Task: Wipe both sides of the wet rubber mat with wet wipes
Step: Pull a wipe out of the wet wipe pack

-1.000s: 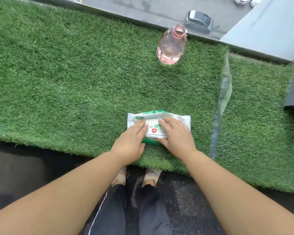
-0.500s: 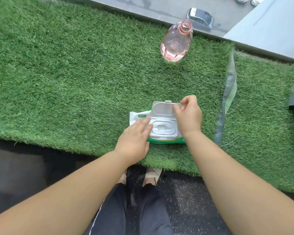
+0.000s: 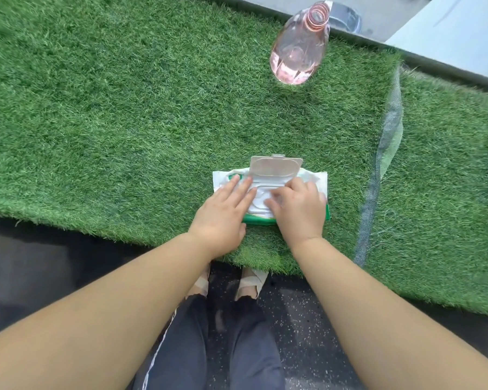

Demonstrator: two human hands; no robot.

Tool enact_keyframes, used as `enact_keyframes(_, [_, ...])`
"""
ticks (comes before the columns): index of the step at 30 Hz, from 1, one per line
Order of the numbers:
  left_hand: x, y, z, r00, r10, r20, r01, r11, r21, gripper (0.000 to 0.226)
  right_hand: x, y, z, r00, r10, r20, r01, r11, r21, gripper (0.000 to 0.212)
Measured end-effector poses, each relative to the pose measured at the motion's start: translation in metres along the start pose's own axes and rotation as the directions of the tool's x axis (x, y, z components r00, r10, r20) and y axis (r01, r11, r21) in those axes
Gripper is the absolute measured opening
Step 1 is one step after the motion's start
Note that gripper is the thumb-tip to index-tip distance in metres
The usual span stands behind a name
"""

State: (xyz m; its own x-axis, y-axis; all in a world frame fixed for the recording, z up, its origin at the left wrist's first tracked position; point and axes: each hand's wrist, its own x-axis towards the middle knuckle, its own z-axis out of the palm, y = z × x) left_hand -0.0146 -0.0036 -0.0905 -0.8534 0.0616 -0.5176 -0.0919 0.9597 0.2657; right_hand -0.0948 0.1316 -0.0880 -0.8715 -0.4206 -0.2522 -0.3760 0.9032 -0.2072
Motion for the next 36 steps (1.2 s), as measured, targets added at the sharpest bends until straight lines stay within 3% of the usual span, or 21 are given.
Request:
enact_keyframes(6, [0.001, 0.001, 0.002, 1.0, 0.001, -0.003, -0.001, 1.0, 0.025, 0.075, 0.022, 0.002, -0.002, 0.967, -0.172, 0.187, 0.196, 0.973, -0.119, 0.023])
enact_keyframes(11, [0.0, 0.0, 0.001, 1.0, 0.008, -0.001, -0.008, 1.0, -0.011, 0.074, 0.026, 0.001, -0.002, 0.942, -0.185, 0.281, 0.219, 0.971, -0.095, 0.021])
enact_keyframes(22, [-0.003, -0.004, 0.005, 0.998, 0.064, 0.007, -0.064, 0.998, -0.003, 0.075, 0.018, 0.015, -0.012, 0.949, -0.213, 0.233, 0.153, 0.956, 0.251, 0.011])
enact_keyframes(27, [-0.003, -0.003, 0.007, 0.999, 0.044, 0.015, -0.044, 0.999, 0.007, 0.076, 0.02, 0.011, -0.009, 0.926, -0.261, 0.273, 0.219, 0.96, 0.177, 0.017])
enact_keyframes(30, [-0.005, -0.005, 0.008, 0.999, 0.042, -0.01, -0.042, 0.999, -0.004, 0.081, 0.024, 0.01, -0.014, 0.942, -0.141, 0.304, 0.013, 0.921, 0.389, 0.01])
enact_keyframes(33, [-0.005, -0.007, 0.007, 0.997, 0.056, -0.044, -0.057, 0.998, -0.014, 0.081, 0.019, 0.017, -0.021, 0.919, -0.017, 0.393, -0.259, 0.727, 0.637, 0.006])
enact_keyframes(34, [-0.005, -0.008, 0.007, 0.997, 0.064, -0.041, -0.064, 0.998, -0.011, 0.081, 0.017, 0.019, -0.021, 0.913, -0.002, 0.408, -0.287, 0.707, 0.646, 0.006])
enact_keyframes(36, [-0.004, -0.008, 0.009, 0.997, 0.078, -0.029, -0.078, 0.997, 0.007, 0.079, 0.014, 0.021, -0.021, 0.922, -0.036, 0.385, -0.221, 0.767, 0.602, 0.006])
